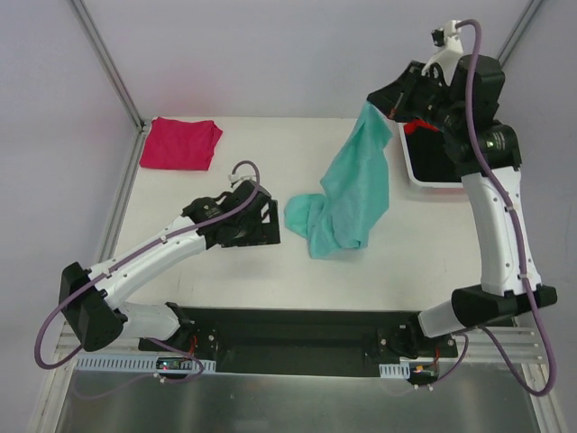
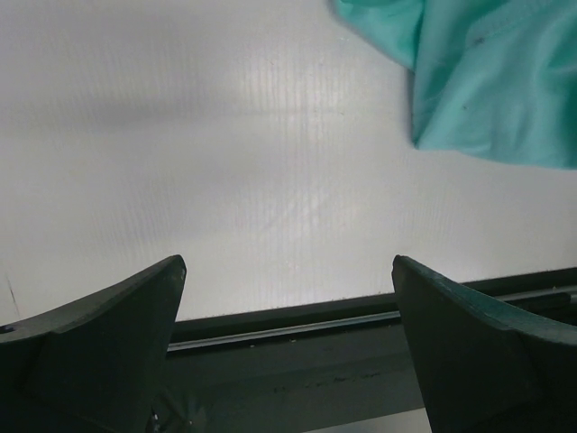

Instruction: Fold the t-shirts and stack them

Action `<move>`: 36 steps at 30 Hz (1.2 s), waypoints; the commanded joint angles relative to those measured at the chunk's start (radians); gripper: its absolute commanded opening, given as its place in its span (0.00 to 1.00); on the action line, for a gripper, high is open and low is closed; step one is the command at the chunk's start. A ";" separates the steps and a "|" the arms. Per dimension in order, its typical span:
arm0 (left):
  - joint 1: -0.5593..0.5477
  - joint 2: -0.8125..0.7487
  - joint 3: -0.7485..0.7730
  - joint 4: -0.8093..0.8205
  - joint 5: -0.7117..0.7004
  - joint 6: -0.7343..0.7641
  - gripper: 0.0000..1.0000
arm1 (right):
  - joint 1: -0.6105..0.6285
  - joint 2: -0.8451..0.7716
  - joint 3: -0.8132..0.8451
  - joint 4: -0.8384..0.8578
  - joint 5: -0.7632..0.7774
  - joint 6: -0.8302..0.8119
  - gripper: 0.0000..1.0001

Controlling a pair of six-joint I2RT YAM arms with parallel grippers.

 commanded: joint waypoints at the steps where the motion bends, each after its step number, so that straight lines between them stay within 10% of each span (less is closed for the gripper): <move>1: 0.207 -0.094 -0.056 -0.003 0.086 -0.006 0.99 | 0.005 0.077 0.088 0.159 -0.263 0.126 0.01; 6: 0.375 -0.124 0.005 -0.015 0.129 0.135 0.99 | 0.087 0.187 0.330 0.157 -0.580 0.217 0.01; 12: 0.396 -0.082 0.035 -0.031 0.138 0.143 0.99 | 0.202 0.046 0.214 0.423 -0.755 0.444 0.01; 23: 0.396 -0.047 -0.004 0.021 0.158 0.113 0.99 | 0.202 -0.463 -0.070 0.192 -0.688 0.250 0.01; 36: 0.396 -0.072 -0.007 0.020 0.149 0.135 0.99 | 0.173 -0.427 -0.116 -0.204 -0.451 -0.082 0.01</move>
